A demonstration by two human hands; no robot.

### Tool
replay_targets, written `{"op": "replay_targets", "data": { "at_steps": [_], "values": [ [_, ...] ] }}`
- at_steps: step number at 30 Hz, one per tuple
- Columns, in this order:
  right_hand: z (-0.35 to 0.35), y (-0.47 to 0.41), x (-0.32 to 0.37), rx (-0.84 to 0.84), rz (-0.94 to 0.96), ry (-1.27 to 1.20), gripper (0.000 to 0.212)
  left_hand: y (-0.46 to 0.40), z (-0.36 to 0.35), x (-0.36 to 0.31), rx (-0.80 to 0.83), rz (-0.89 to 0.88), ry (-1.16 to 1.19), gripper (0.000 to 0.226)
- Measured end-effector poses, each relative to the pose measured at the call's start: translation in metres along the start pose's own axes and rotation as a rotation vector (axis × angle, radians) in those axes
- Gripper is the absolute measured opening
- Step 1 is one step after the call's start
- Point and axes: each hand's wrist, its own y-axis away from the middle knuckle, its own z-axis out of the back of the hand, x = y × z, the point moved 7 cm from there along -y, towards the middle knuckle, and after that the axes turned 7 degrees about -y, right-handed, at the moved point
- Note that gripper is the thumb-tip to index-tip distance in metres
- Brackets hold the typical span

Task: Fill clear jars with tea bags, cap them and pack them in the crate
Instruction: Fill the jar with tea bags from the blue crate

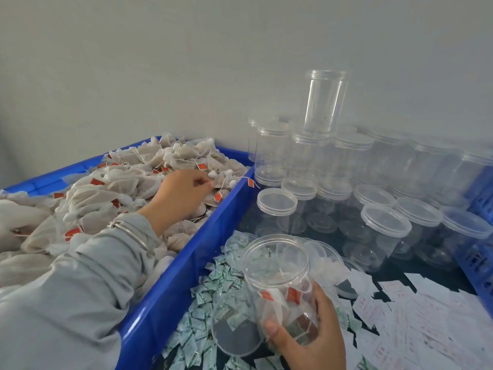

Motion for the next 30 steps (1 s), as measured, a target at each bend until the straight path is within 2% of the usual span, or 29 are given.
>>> {"op": "replay_targets", "data": {
  "at_steps": [3, 7, 10, 21, 24, 27, 30],
  "values": [
    [0.0, 0.001, 0.001, -0.002, 0.007, -0.001, 0.091, -0.008, -0.016, 0.038, 0.076, 0.116, -0.082, 0.018],
    [0.0, 0.0, 0.001, 0.003, -0.003, -0.005, 0.091, 0.004, -0.065, 0.055, 0.499, 0.03, -0.433, 0.034],
    [0.001, 0.0, 0.001, 0.005, -0.012, -0.004, 0.092, 0.01, -0.078, 0.057, 0.638, 0.019, -0.521, 0.04],
    [0.0, -0.002, 0.003, 0.003, 0.028, 0.019, 0.083, 0.009, -0.082, 0.056, 0.694, 0.05, -0.622, 0.028],
    [0.0, -0.002, 0.003, 0.013, 0.018, 0.023, 0.086, 0.008, -0.075, 0.053, 0.623, 0.032, -0.617, 0.025],
    [0.0, -0.002, 0.001, 0.014, 0.001, 0.012, 0.09, 0.001, -0.058, 0.057, 0.481, 0.075, -0.422, 0.018],
    [0.001, -0.004, 0.001, 0.007, -0.014, -0.002, 0.083, -0.007, -0.038, 0.064, 0.355, 0.157, -0.186, 0.011]
  ]
}}
